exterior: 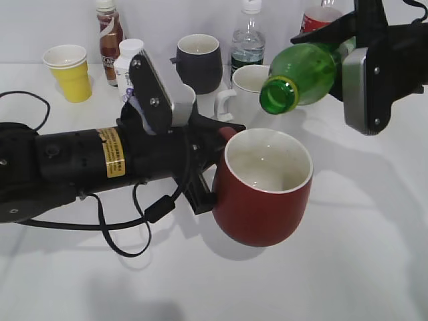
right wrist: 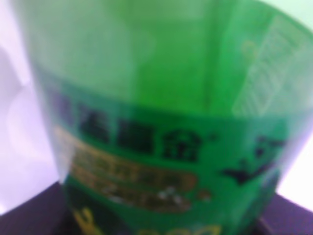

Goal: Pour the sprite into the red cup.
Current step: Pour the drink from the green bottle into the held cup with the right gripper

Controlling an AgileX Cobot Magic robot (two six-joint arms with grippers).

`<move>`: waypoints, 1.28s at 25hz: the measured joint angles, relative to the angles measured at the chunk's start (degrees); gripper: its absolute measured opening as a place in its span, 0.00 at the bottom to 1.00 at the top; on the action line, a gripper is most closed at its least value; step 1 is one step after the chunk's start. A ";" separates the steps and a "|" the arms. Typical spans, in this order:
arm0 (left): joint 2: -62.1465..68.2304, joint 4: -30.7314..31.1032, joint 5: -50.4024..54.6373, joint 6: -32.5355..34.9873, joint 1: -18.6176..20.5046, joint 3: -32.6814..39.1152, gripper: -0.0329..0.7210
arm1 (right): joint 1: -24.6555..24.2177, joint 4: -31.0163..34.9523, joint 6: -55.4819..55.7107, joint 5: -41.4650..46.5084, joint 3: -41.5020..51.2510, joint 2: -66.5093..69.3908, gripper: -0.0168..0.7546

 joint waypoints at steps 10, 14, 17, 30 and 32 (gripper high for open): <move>-1.51 0.00 3.04 0.00 0.00 0.00 0.11 | 0.40 1.74 -0.04 2.47 0.00 0.00 0.53; -2.39 -0.05 4.44 0.00 0.00 0.00 0.11 | 0.40 1.79 -0.04 2.59 0.00 0.00 0.53; -2.39 -0.02 4.56 0.00 0.00 0.00 0.11 | 0.40 1.79 -0.04 2.59 0.00 0.00 0.53; -2.39 -0.02 4.79 0.00 0.00 0.00 0.11 | 0.40 1.73 -4.65 3.63 0.00 0.00 0.53; -2.39 -0.02 5.07 0.00 0.00 0.00 0.11 | 0.40 1.73 -5.46 3.95 0.00 0.00 0.53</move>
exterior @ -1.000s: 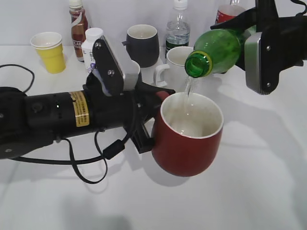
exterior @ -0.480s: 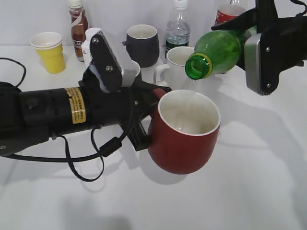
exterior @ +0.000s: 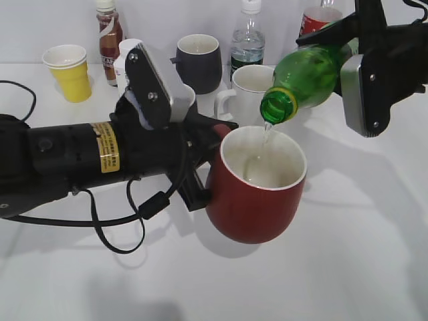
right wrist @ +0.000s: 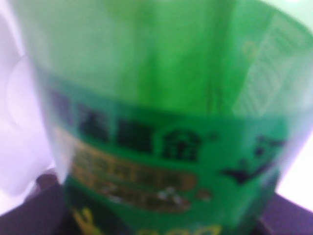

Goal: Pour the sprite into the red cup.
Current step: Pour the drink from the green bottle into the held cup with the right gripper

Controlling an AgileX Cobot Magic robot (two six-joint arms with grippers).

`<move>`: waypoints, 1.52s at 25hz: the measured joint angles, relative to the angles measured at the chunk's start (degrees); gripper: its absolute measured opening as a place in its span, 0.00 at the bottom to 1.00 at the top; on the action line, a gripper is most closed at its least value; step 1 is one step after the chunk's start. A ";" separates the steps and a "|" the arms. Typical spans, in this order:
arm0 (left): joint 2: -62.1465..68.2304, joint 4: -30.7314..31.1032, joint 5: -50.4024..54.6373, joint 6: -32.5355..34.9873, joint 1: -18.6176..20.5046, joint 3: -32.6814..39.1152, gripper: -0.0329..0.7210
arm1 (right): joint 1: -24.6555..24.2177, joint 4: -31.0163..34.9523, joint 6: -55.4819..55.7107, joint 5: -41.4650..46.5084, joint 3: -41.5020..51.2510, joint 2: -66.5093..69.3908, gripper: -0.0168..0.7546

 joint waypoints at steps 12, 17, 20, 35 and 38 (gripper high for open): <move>0.00 0.96 1.55 0.00 0.00 -0.03 0.11 | 0.00 0.00 -3.21 0.50 0.00 0.00 0.53; 0.00 0.98 2.52 0.00 0.00 -0.07 0.11 | 0.00 0.00 -3.93 0.50 0.00 0.00 0.53; 0.00 0.98 2.73 0.00 0.00 -0.07 0.11 | 0.00 0.00 -4.24 0.50 0.00 0.00 0.53; 0.00 1.09 4.28 0.00 0.00 -0.07 0.11 | 0.00 0.84 -7.07 0.58 0.00 0.00 0.53; 0.00 1.09 4.40 0.00 0.00 -0.07 0.11 | 0.00 0.84 -7.13 0.58 0.00 0.00 0.53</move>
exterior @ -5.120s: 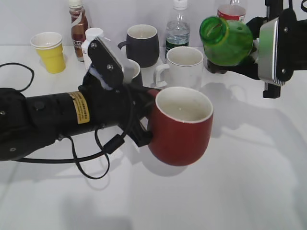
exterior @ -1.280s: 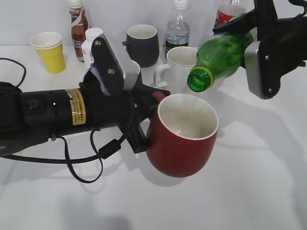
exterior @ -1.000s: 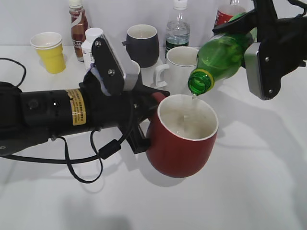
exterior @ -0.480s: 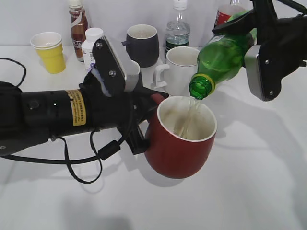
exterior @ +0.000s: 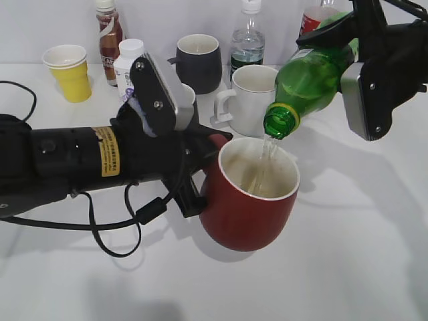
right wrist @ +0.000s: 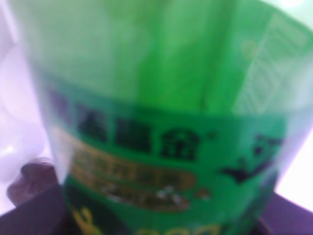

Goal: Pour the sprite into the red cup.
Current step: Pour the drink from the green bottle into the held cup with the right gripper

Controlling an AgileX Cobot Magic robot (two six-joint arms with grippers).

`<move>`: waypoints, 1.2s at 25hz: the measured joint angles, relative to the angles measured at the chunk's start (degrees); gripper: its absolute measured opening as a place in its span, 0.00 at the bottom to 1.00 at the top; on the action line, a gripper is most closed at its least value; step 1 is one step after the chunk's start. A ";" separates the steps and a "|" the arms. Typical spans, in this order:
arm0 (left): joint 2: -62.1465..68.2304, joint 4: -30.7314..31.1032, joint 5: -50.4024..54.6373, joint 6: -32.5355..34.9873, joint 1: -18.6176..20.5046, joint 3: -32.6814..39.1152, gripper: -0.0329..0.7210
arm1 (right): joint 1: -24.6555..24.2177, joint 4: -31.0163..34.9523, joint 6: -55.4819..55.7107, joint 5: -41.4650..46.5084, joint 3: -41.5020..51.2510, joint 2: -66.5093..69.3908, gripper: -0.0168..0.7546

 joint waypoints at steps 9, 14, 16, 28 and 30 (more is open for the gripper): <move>0.00 0.16 0.00 0.00 0.00 0.00 0.11 | 0.00 0.91 -1.52 0.00 0.00 0.00 0.53; 0.00 0.15 0.06 0.00 0.00 0.00 0.11 | 0.00 1.03 -1.59 0.05 0.00 0.00 0.53; 0.00 0.15 0.06 0.00 0.00 0.00 0.11 | 0.00 1.08 -1.59 0.05 0.00 0.00 0.53; 0.00 0.21 0.06 0.00 0.00 0.00 0.11 | 0.00 1.26 -1.59 0.05 0.00 0.00 0.53; 0.00 0.21 0.06 0.00 0.00 0.00 0.11 | 0.00 1.26 -1.59 0.05 0.00 0.00 0.53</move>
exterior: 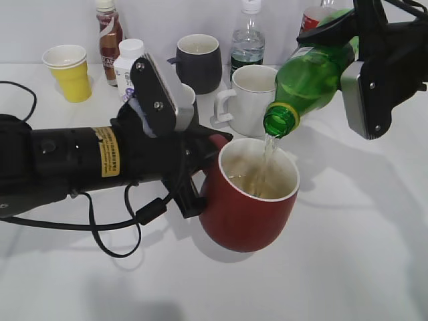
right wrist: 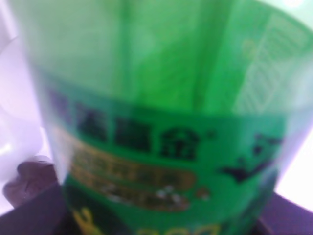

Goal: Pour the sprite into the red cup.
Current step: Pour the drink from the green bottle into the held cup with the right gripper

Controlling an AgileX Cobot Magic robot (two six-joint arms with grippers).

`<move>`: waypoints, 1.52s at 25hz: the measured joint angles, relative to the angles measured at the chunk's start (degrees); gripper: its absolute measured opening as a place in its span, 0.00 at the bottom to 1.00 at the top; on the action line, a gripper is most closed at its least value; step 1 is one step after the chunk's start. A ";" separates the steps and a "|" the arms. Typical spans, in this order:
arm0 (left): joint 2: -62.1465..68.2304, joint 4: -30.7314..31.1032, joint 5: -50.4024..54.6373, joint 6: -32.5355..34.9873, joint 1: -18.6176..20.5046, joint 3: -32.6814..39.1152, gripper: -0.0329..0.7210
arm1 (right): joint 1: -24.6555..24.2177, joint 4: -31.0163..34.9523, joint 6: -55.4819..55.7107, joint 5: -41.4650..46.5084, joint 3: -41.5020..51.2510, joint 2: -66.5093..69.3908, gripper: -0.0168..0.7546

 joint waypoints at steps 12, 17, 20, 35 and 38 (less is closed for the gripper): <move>0.00 0.10 0.00 0.05 0.00 0.00 0.11 | 0.00 0.00 -1.23 -0.05 0.00 0.00 0.53; 0.00 0.16 0.00 0.05 0.00 0.00 0.11 | 0.00 0.06 -2.48 -0.05 0.00 0.00 0.53; 0.00 0.16 0.00 0.05 0.00 0.00 0.11 | 0.00 0.47 -2.58 -0.05 0.00 0.00 0.53; 0.00 0.16 -0.35 0.05 0.00 0.00 0.11 | 0.00 1.34 6.70 -0.11 0.00 0.00 0.53; 0.00 0.16 -0.48 0.05 0.00 0.00 0.11 | 0.00 1.34 14.29 -0.18 0.00 0.00 0.53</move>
